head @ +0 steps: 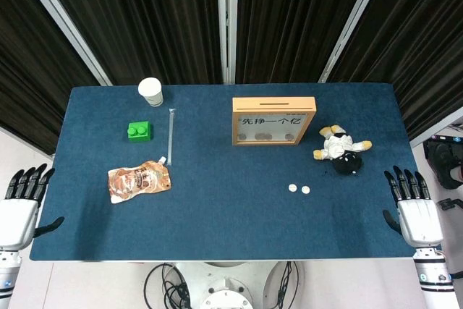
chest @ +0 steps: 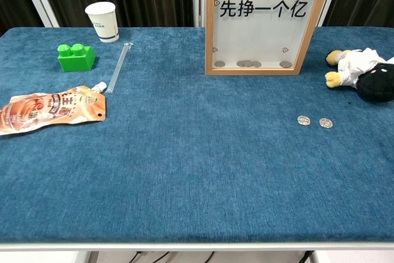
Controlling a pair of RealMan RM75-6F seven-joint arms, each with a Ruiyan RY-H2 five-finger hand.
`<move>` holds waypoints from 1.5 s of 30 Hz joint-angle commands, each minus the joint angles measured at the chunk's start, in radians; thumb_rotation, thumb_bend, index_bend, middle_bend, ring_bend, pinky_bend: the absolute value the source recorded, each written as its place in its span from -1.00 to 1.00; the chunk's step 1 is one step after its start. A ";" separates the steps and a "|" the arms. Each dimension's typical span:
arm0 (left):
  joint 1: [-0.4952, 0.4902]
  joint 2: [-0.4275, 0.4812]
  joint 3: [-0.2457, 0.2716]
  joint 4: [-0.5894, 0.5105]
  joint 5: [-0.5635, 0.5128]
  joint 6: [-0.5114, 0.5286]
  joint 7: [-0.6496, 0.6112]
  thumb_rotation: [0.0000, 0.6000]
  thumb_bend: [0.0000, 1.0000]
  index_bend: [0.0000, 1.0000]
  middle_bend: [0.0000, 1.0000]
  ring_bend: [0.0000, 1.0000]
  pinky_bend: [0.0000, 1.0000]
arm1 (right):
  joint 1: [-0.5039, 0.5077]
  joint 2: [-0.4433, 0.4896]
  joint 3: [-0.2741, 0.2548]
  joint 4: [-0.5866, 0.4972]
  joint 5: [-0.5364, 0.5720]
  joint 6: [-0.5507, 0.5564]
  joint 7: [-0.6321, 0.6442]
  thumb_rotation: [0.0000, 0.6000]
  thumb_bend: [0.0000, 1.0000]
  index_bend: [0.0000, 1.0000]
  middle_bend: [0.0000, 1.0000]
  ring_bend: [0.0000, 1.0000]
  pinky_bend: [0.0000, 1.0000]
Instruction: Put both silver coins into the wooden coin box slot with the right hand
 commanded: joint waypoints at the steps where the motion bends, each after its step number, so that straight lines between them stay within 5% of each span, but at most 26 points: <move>1: 0.001 -0.002 0.001 0.001 -0.003 -0.005 0.000 1.00 -0.94 -0.91 -0.99 -1.00 -1.00 | -0.001 0.001 0.000 0.002 0.002 -0.007 0.008 1.00 -0.62 -1.00 -1.00 -1.00 -1.00; 12: -0.001 -0.010 0.003 0.001 0.004 -0.007 -0.001 1.00 -0.94 -0.91 -0.99 -1.00 -1.00 | 0.014 -0.008 -0.010 0.033 -0.045 -0.015 0.033 1.00 -0.60 -1.00 -1.00 -1.00 -1.00; 26: 0.009 -0.020 0.013 0.009 0.015 0.004 -0.004 1.00 -0.94 -0.91 -0.98 -1.00 -1.00 | 0.140 -0.079 -0.013 0.025 -0.119 -0.153 -0.048 1.00 -0.51 -1.00 -1.00 -1.00 -1.00; 33: 0.005 -0.018 0.012 0.001 0.016 -0.004 0.004 1.00 -0.94 -0.91 -0.98 -1.00 -1.00 | 0.209 -0.134 -0.006 0.020 -0.119 -0.251 -0.112 1.00 -0.27 -1.00 -1.00 -1.00 -1.00; 36: 0.004 -0.018 0.011 0.002 0.014 -0.005 0.000 1.00 -0.94 -0.90 -0.99 -1.00 -1.00 | 0.237 -0.167 0.005 0.028 -0.101 -0.292 -0.133 1.00 -0.32 -0.98 -1.00 -1.00 -1.00; 40: 0.005 -0.017 0.010 0.007 0.009 -0.008 -0.008 1.00 -0.94 -0.90 -0.99 -1.00 -1.00 | 0.262 -0.226 0.025 0.055 -0.074 -0.317 -0.136 1.00 -0.70 -0.90 -1.00 -1.00 -1.00; 45: 0.006 -0.018 0.008 0.017 0.003 -0.010 -0.030 1.00 -0.95 -0.90 -0.98 -1.00 -1.00 | 0.281 -0.279 0.041 0.099 -0.040 -0.340 -0.148 1.00 -0.63 -0.75 -1.00 -1.00 -1.00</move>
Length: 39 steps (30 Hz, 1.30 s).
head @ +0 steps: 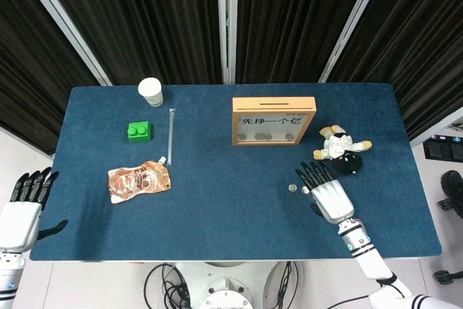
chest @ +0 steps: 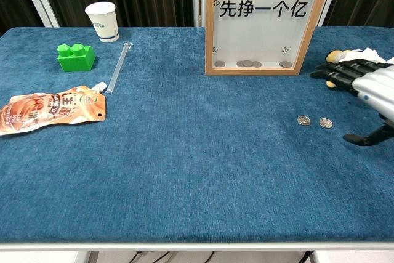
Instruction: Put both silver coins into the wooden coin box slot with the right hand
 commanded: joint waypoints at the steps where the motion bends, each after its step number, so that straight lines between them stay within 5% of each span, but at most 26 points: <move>1: 0.000 -0.001 -0.001 0.009 -0.004 -0.002 -0.011 1.00 -0.95 -0.90 -0.98 -1.00 -1.00 | 0.015 -0.029 0.010 0.025 0.022 -0.019 -0.003 1.00 -0.62 -0.72 -1.00 -1.00 -1.00; 15: -0.003 -0.007 -0.004 0.039 -0.009 -0.010 -0.040 1.00 -0.95 -0.90 -0.99 -1.00 -1.00 | 0.046 -0.101 0.000 0.112 0.027 -0.020 0.035 1.00 -0.59 -0.44 -1.00 -1.00 -1.00; 20: -0.003 -0.005 -0.002 0.041 -0.010 -0.012 -0.055 1.00 -0.95 -0.90 -0.99 -1.00 -1.00 | 0.053 -0.106 -0.007 0.123 0.037 -0.036 0.050 1.00 -0.33 -0.35 -1.00 -1.00 -1.00; 39: -0.006 -0.004 -0.003 0.040 -0.011 -0.018 -0.056 1.00 -0.95 -0.90 -0.98 -1.00 -1.00 | 0.062 -0.114 -0.025 0.149 0.046 -0.042 0.082 1.00 -0.22 -0.32 -1.00 -1.00 -1.00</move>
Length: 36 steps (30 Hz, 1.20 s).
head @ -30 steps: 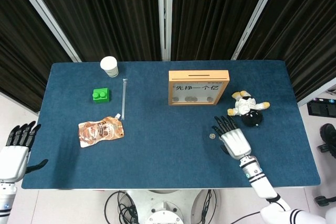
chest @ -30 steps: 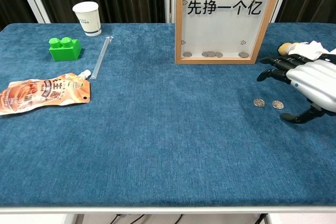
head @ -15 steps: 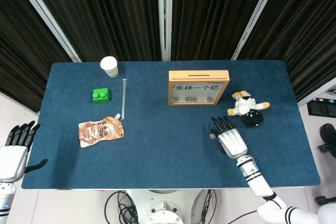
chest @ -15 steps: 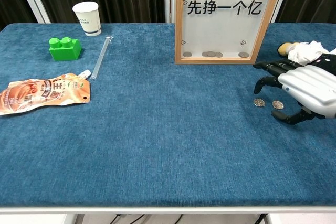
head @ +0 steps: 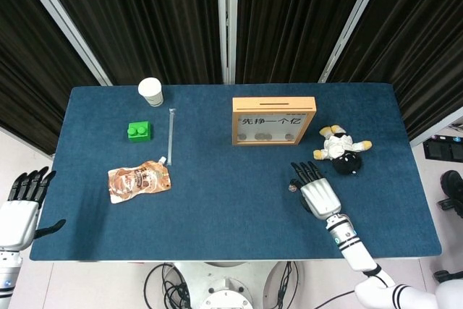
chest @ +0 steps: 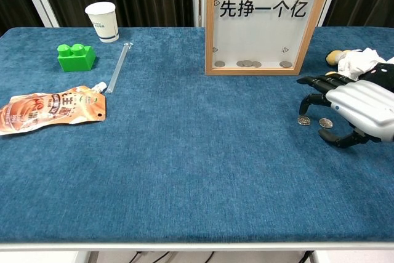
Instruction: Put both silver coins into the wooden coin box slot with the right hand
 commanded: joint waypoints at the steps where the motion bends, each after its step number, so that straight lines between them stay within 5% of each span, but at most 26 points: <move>1: 0.000 0.000 0.001 0.000 0.000 -0.001 -0.001 1.00 -0.95 -0.90 -0.98 -1.00 -1.00 | 0.001 -0.001 -0.002 0.003 0.001 -0.001 0.003 1.00 -0.22 -0.32 -1.00 -1.00 -1.00; 36: -0.007 -0.001 0.000 0.034 -0.011 -0.021 -0.046 1.00 -0.95 -0.90 -0.98 -1.00 -1.00 | 0.034 -0.049 0.008 0.057 0.021 -0.014 -0.009 1.00 -0.22 -0.02 -1.00 -1.00 -1.00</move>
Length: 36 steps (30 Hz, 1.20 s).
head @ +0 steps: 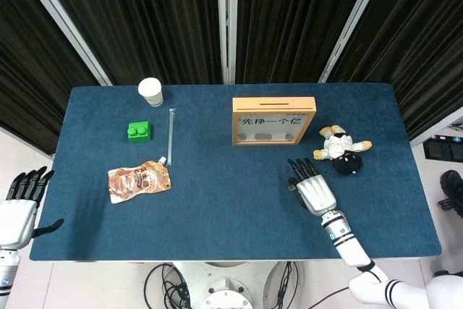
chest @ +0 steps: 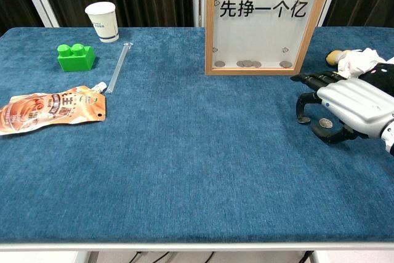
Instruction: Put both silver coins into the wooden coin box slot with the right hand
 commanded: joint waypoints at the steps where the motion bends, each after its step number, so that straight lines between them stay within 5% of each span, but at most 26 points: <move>1: -0.001 -0.001 0.000 0.005 -0.002 -0.003 -0.005 1.00 -0.95 -0.90 -0.98 -1.00 -1.00 | 0.003 -0.005 0.001 0.006 0.000 0.000 -0.003 1.00 -0.22 -0.01 -1.00 -1.00 -1.00; 20: -0.002 -0.008 0.003 0.033 -0.002 -0.009 -0.040 1.00 -0.95 -0.90 -0.99 -1.00 -1.00 | 0.025 -0.031 0.005 0.049 -0.013 0.017 -0.014 1.00 -0.24 0.12 -1.00 -1.00 -1.00; 36: -0.003 -0.007 0.006 0.023 0.003 -0.007 -0.035 1.00 -0.95 -0.90 -0.99 -1.00 -1.00 | 0.023 -0.010 -0.003 0.027 -0.015 0.024 -0.012 1.00 -0.26 -0.02 -1.00 -1.00 -1.00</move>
